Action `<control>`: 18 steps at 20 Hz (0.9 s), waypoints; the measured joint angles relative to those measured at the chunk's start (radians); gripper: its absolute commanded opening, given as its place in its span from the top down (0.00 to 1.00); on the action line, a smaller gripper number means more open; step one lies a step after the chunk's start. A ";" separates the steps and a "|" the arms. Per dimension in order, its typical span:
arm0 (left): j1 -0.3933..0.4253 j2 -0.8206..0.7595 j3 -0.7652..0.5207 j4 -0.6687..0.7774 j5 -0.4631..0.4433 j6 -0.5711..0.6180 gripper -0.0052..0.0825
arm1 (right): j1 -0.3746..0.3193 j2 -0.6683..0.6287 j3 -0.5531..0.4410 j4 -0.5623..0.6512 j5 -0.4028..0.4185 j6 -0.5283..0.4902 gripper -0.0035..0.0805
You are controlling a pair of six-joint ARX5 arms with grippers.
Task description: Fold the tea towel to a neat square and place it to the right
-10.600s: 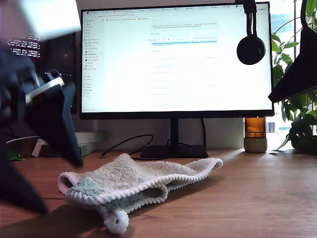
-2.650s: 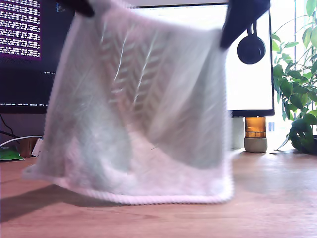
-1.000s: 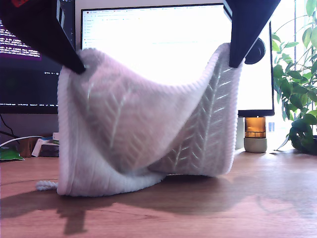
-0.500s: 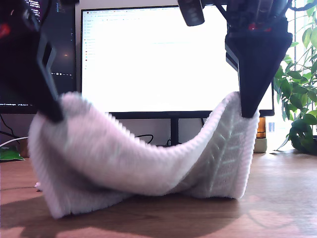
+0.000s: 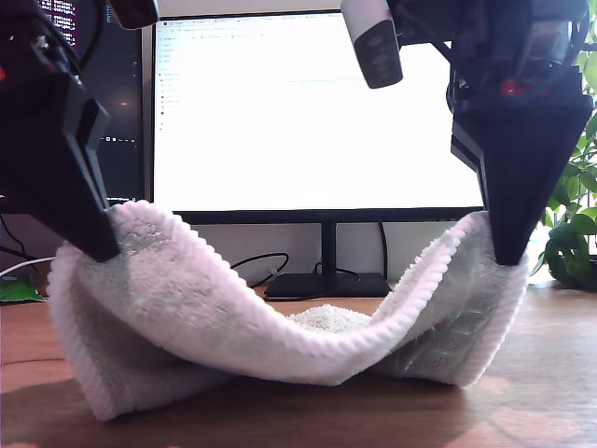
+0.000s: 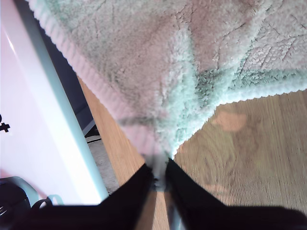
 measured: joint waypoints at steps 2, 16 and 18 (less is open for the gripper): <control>0.000 0.000 0.000 0.000 0.009 -0.003 0.55 | 0.000 0.000 0.000 -0.003 0.007 0.015 0.68; 0.000 -0.063 0.000 -0.034 -0.001 -0.004 0.75 | -0.083 -0.149 0.000 -0.070 0.135 0.016 0.86; 0.000 -0.061 0.000 -0.035 0.016 -0.014 0.96 | -0.085 -0.153 0.000 -0.058 0.126 0.016 0.97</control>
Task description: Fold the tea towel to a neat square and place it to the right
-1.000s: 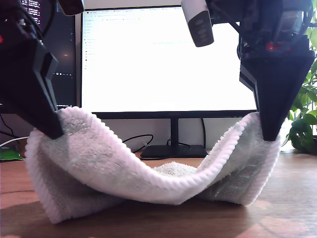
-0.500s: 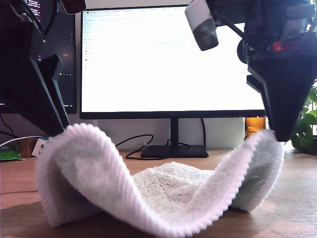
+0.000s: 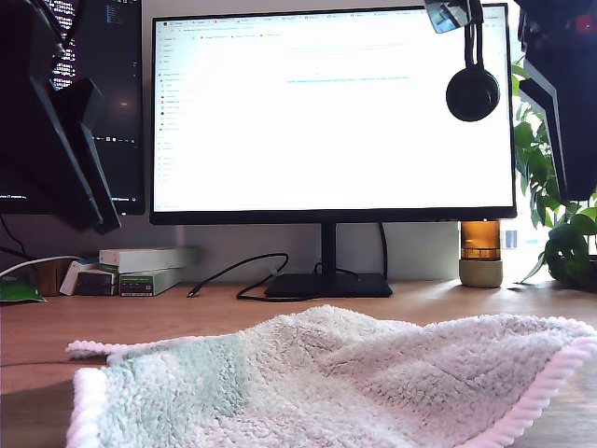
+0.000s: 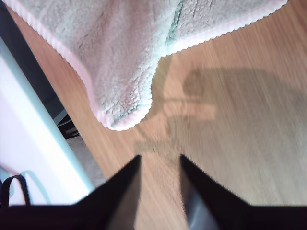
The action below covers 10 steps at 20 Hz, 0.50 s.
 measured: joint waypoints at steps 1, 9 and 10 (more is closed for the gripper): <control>0.000 0.000 0.000 -0.001 0.016 -0.017 0.97 | 0.000 0.000 0.000 0.029 -0.024 0.000 0.97; 0.041 -0.002 -0.122 0.231 -0.060 -0.156 0.97 | -0.008 0.001 0.000 0.425 -0.170 0.026 0.97; 0.052 -0.002 -0.156 0.273 -0.108 -0.187 0.97 | -0.017 0.001 0.000 0.470 -0.212 0.025 0.97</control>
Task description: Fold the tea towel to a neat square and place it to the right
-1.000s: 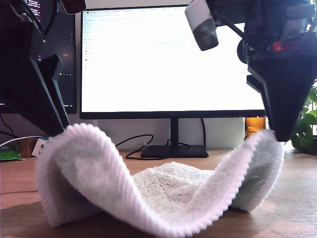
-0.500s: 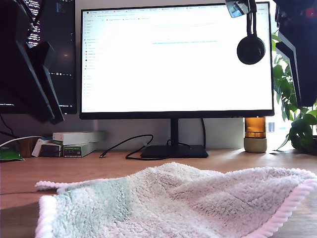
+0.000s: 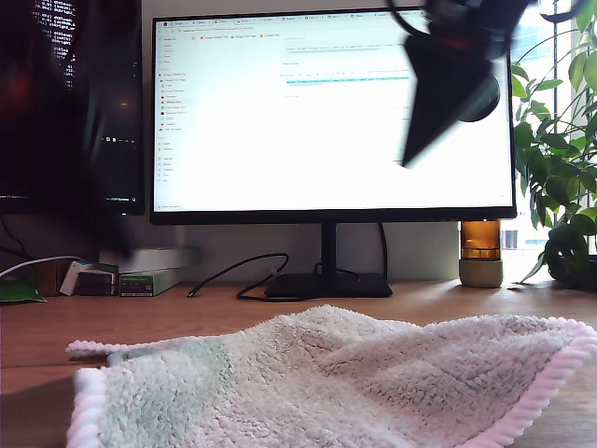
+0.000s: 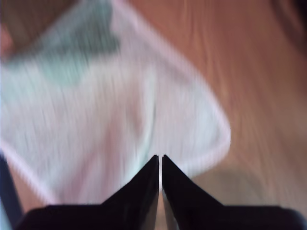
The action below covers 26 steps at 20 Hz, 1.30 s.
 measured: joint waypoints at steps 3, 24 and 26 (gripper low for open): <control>0.048 -0.002 -0.018 0.131 -0.063 -0.093 0.97 | -0.030 0.000 0.000 0.122 -0.146 0.001 0.97; 0.263 0.145 -0.212 0.629 0.135 -0.120 0.97 | -0.145 -0.414 -0.476 0.617 -0.071 0.325 0.97; 0.263 0.220 -0.213 0.689 0.150 -0.118 0.97 | -0.145 -0.414 -0.476 0.616 -0.071 0.313 0.97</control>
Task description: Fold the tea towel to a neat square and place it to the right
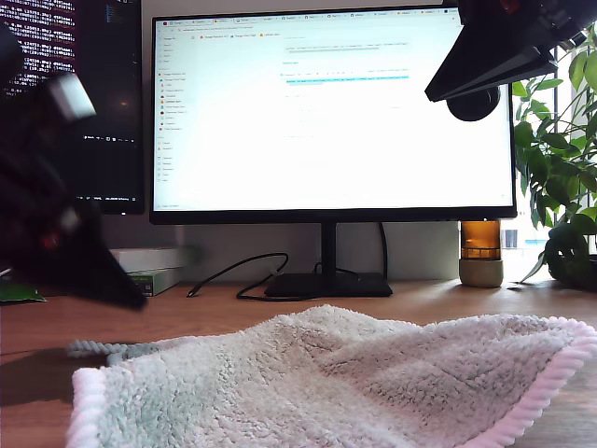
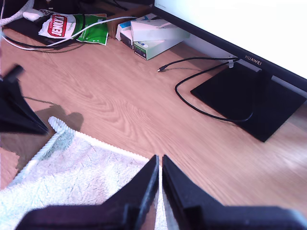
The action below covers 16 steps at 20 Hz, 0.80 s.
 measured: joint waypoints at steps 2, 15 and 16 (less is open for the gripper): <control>0.000 0.060 0.000 0.051 0.019 0.003 0.97 | 0.000 0.000 0.000 0.000 0.000 -0.008 0.97; 0.030 0.253 0.109 0.071 -0.085 0.151 0.97 | -0.016 0.000 0.000 -0.001 0.000 -0.101 0.97; 0.034 0.255 0.126 0.051 -0.100 0.167 0.97 | -0.016 0.000 0.000 0.000 0.000 -0.102 0.97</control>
